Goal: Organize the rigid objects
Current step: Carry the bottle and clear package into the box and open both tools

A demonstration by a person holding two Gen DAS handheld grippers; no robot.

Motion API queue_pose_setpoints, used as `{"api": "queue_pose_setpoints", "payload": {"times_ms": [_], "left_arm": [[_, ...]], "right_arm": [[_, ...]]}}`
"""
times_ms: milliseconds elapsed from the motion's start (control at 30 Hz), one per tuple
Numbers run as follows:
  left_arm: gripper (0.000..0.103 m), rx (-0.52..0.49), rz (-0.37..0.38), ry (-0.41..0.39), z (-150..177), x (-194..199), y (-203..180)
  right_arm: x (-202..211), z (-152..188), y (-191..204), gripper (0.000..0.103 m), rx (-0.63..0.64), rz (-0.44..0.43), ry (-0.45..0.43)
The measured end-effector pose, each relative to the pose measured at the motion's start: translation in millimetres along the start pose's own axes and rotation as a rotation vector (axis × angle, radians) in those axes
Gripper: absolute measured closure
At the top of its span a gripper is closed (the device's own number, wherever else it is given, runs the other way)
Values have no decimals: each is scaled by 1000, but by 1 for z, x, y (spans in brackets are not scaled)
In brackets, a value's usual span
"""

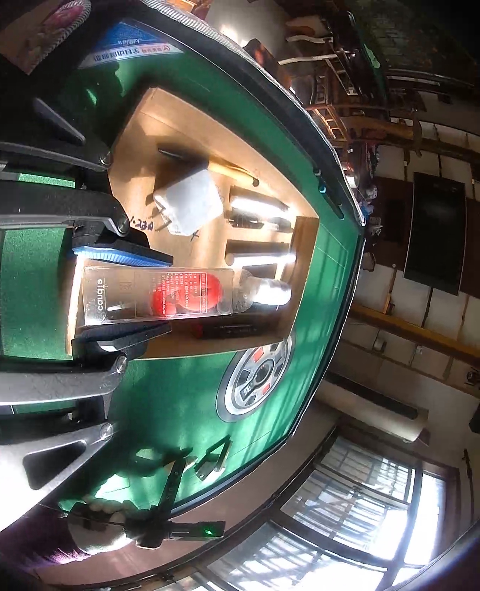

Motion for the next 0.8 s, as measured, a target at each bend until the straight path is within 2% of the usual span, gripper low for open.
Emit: {"api": "queue_pose_setpoints", "payload": {"times_ms": [67, 233, 333, 467, 567, 667, 800], "left_arm": [[74, 16, -11, 17, 3, -5, 10], [74, 15, -18, 98, 9, -27, 11], [74, 0, -8, 155, 8, -45, 3], [74, -3, -49, 244, 5, -78, 4], [74, 1, -128, 244, -6, -89, 11], [74, 15, -160, 228, -17, -98, 17], [72, 66, -92, 224, -16, -88, 22]], "right_arm": [[0, 2, 3, 78, 15, 14, 15], [9, 5, 20, 78, -8, -58, 24], [15, 3, 45, 78, 2, -112, 24], [20, 0, 93, 78, 42, -202, 38], [17, 0, 131, 78, 75, -269, 65], [6, 3, 171, 77, 103, -330, 106], [-13, 8, 222, 77, 147, -391, 159]]}}
Point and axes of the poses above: each gripper's, at about its wrist camera, not at the fingertips, and x roughly against the way its jaws point, y to its left, z to its underside, the point moved 8 cm from there along -x, roughly the way its jaws point, and after that the axes turned 13 degrees about -z, right-handed, at the moved point
